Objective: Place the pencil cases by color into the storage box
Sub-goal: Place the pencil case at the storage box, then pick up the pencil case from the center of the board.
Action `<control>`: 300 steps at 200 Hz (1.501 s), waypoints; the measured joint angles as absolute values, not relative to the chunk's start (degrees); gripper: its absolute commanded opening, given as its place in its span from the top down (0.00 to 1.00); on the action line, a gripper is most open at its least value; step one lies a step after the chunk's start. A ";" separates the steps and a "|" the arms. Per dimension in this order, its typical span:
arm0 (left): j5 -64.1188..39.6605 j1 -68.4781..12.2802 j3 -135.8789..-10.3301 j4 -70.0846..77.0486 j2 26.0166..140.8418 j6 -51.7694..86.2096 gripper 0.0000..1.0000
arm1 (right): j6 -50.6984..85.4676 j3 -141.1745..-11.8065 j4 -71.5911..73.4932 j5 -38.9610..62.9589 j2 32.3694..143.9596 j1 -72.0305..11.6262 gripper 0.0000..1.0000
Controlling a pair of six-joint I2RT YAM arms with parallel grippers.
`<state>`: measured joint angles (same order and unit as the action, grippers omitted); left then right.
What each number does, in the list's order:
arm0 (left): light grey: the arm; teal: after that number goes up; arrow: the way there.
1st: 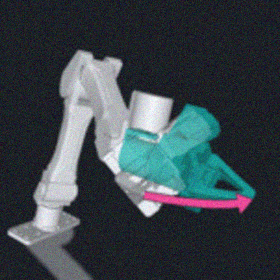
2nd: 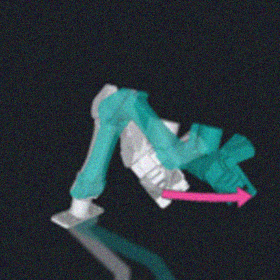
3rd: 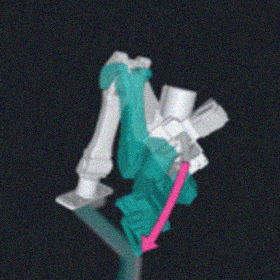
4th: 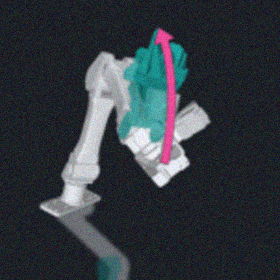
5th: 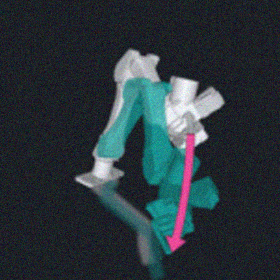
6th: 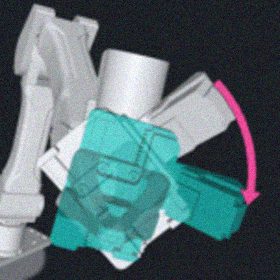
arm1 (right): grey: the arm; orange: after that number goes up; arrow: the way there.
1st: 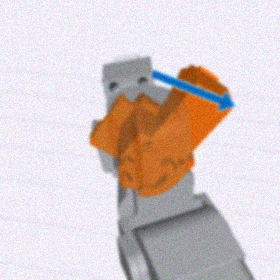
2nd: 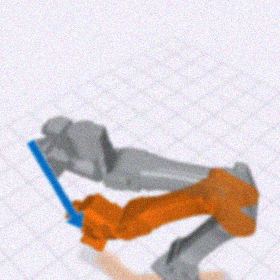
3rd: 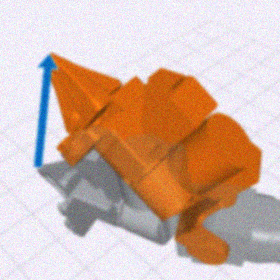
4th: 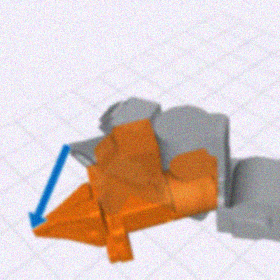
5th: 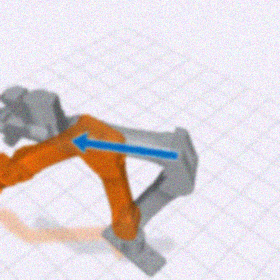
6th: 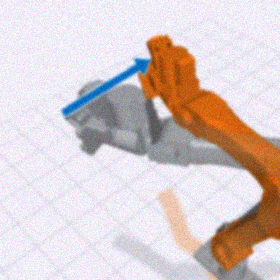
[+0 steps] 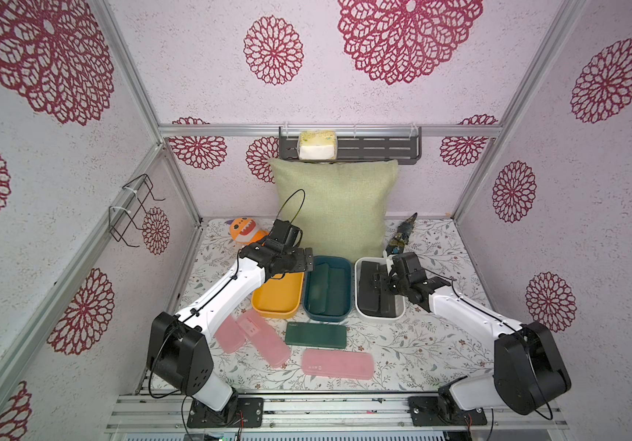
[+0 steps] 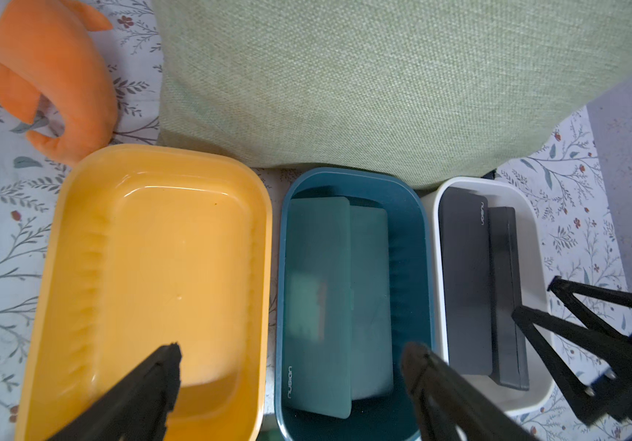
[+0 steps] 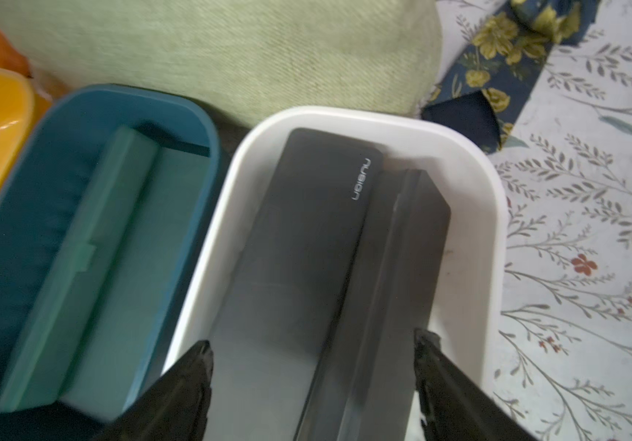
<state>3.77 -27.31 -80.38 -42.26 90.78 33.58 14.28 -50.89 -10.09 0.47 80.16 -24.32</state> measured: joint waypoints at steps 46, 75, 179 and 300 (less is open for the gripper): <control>5.48 -27.05 -77.97 -48.03 89.76 41.71 0.03 | 9.04 -51.64 -7.42 9.50 77.62 -24.47 0.16; 6.07 -26.98 -73.08 -50.94 86.91 47.40 0.03 | 5.41 -52.18 -6.63 14.11 77.54 -24.53 0.16; 8.36 -12.36 -59.96 -52.66 75.35 57.34 0.03 | -2.13 -52.18 -4.40 21.71 77.91 -24.91 0.15; 8.05 3.22 -55.70 -52.38 76.23 54.52 0.03 | -3.51 -52.16 -1.50 24.51 79.57 -25.06 0.14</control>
